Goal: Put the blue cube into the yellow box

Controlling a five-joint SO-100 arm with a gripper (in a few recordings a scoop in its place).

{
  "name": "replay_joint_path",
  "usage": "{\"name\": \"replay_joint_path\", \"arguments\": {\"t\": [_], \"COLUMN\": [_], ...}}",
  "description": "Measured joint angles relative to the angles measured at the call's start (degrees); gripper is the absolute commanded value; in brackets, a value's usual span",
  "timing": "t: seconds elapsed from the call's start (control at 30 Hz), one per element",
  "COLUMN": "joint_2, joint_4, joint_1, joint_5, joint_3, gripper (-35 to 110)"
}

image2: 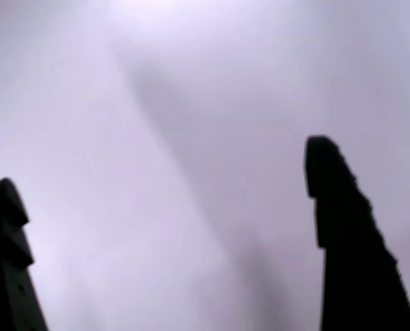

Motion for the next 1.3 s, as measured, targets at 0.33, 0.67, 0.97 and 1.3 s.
{"name": "replay_joint_path", "arguments": {"t": [0.33, 0.67, 0.97, 1.3], "joint_2": [-20.7, -31.3, -34.8, -35.9], "joint_4": [0.0, -0.4, -2.8, -6.4], "joint_1": [0.3, -0.8, -0.7, 1.9], "joint_5": [0.0, -6.4, -12.2, -15.0], "joint_3": [-22.9, -34.1, -36.4, -36.9], "gripper": [53, 53, 53, 53]}}
